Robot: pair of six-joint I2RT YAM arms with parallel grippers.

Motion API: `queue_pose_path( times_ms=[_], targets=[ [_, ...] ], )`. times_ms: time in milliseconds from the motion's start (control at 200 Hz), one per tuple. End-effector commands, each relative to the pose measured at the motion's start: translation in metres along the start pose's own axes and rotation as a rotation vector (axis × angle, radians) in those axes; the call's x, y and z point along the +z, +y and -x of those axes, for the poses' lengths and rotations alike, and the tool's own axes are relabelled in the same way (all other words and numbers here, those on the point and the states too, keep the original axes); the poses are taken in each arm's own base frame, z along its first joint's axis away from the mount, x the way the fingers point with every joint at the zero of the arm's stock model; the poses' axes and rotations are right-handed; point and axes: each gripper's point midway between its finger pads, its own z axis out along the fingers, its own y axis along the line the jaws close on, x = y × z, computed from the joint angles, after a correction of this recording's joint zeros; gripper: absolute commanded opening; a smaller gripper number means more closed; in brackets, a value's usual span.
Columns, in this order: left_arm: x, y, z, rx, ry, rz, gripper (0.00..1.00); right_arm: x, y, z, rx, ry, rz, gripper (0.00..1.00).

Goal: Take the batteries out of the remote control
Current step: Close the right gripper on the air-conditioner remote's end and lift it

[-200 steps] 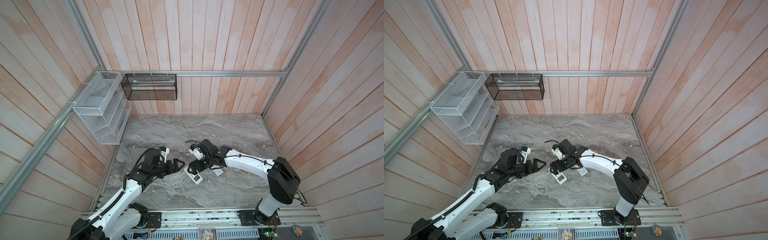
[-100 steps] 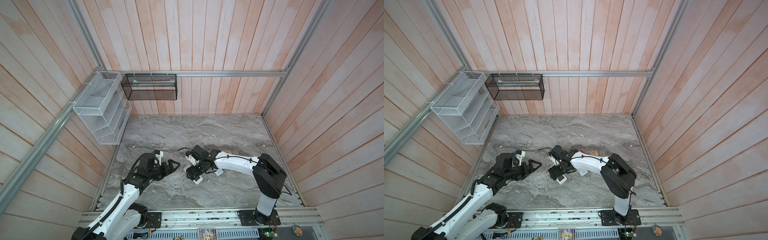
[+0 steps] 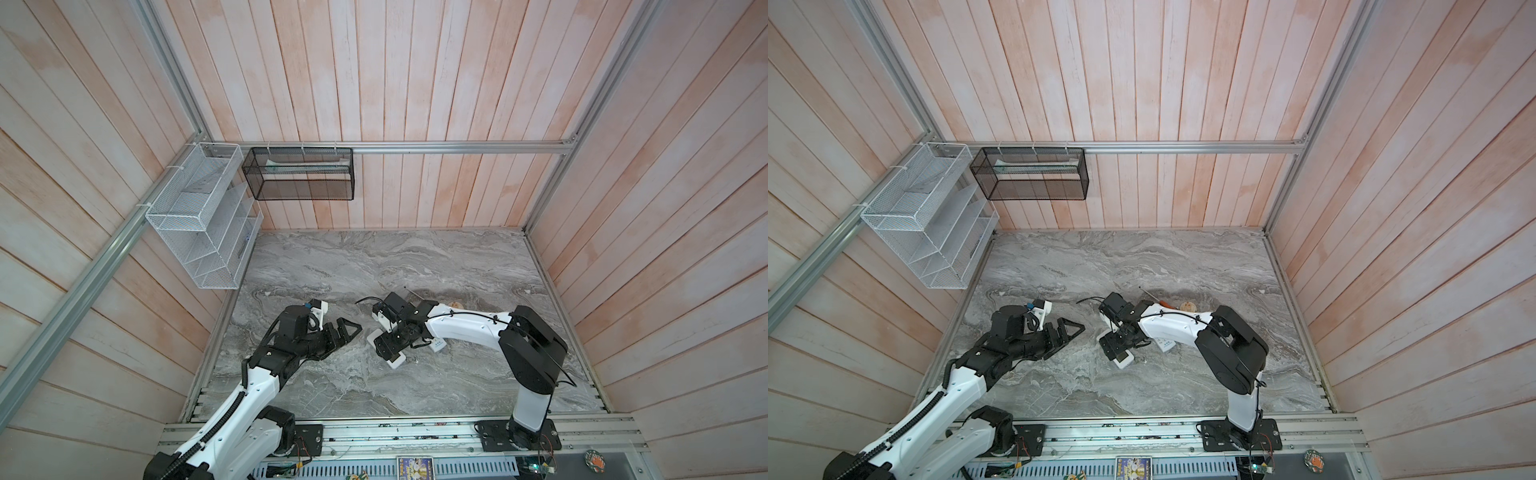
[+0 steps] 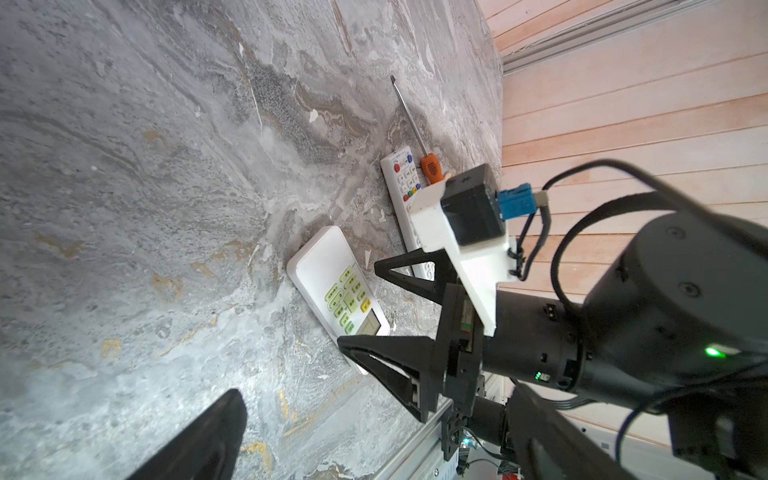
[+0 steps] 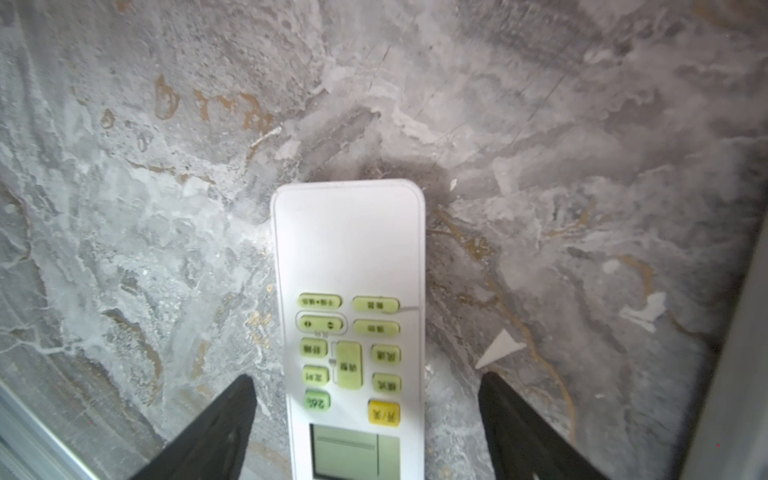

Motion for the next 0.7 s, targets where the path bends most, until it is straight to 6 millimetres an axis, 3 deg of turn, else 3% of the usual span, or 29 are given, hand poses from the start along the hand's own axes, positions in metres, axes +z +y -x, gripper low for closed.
queue_pose_path(
  times_ms=[0,695],
  targets=[
    [0.002,0.002,-0.003,-0.010,0.010,-0.013,1.00,0.013,-0.009,-0.016,-0.019,0.053,-0.066,0.85],
    [0.002,0.007,-0.010,-0.027,0.021,-0.017,1.00,0.024,-0.007,-0.008,-0.036,0.039,-0.090,0.76]
  ],
)
